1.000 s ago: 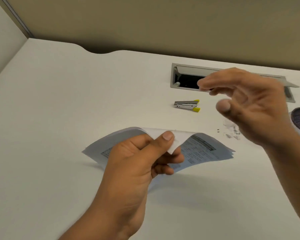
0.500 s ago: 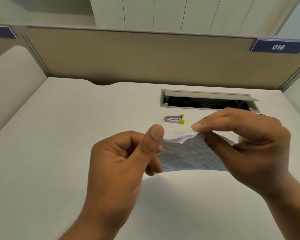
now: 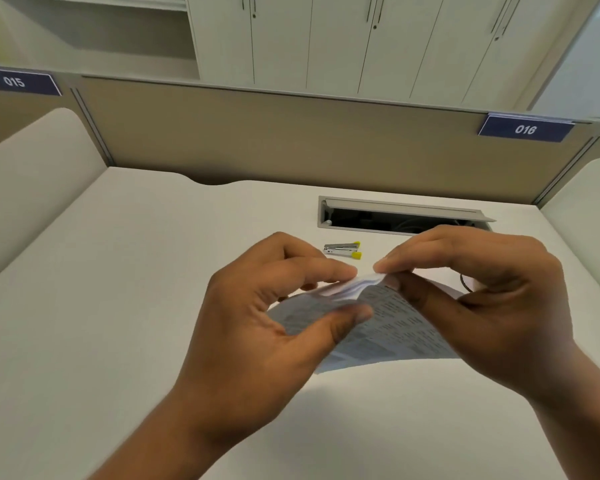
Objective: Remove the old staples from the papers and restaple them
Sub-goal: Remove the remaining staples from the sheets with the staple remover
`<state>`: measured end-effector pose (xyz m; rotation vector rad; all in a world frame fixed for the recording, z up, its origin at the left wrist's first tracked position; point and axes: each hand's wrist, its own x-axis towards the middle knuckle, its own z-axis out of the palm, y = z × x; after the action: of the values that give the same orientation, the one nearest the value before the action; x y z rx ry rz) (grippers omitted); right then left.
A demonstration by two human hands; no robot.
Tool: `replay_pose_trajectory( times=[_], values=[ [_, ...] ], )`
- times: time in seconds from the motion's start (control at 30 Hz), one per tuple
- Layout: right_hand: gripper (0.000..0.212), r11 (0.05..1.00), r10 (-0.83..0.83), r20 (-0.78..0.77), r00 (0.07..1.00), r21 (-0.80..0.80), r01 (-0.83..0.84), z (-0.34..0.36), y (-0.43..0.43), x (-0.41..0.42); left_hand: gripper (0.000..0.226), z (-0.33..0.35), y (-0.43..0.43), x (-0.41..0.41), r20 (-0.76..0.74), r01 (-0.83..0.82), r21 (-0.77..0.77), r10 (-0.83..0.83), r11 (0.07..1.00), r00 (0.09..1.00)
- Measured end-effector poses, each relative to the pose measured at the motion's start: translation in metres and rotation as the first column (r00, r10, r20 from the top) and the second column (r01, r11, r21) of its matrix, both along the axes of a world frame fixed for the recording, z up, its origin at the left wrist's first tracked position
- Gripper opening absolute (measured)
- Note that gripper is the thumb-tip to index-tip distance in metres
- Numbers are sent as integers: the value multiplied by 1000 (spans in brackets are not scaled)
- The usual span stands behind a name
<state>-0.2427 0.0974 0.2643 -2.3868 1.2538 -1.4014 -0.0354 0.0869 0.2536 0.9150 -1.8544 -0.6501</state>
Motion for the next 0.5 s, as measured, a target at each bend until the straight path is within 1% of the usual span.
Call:
replay_pose_trajectory(
  times=[0.1,0.23,0.3,0.4,0.5],
  values=[
    [12,1000,0,-21,1000,31,0,5,5,1,10,1,3,0,-70,20,87,-14,996,997],
    [8,996,10,-26,1000,87,-7,11,10,3,8,1,7,0,-120,79,164,-59,983,991],
    [9,992,15,-15,1000,128,-13,14,12,4,10,1,8,0,-148,102,178,-76,979,986],
    [9,982,4,-14,1000,189,-2,17,16,5,19,2,9,2,-186,147,194,-110,970,976],
    [11,966,-23,60,998,258,7,19,19,5,21,1,10,2,-306,223,282,-133,933,943]
  ],
)
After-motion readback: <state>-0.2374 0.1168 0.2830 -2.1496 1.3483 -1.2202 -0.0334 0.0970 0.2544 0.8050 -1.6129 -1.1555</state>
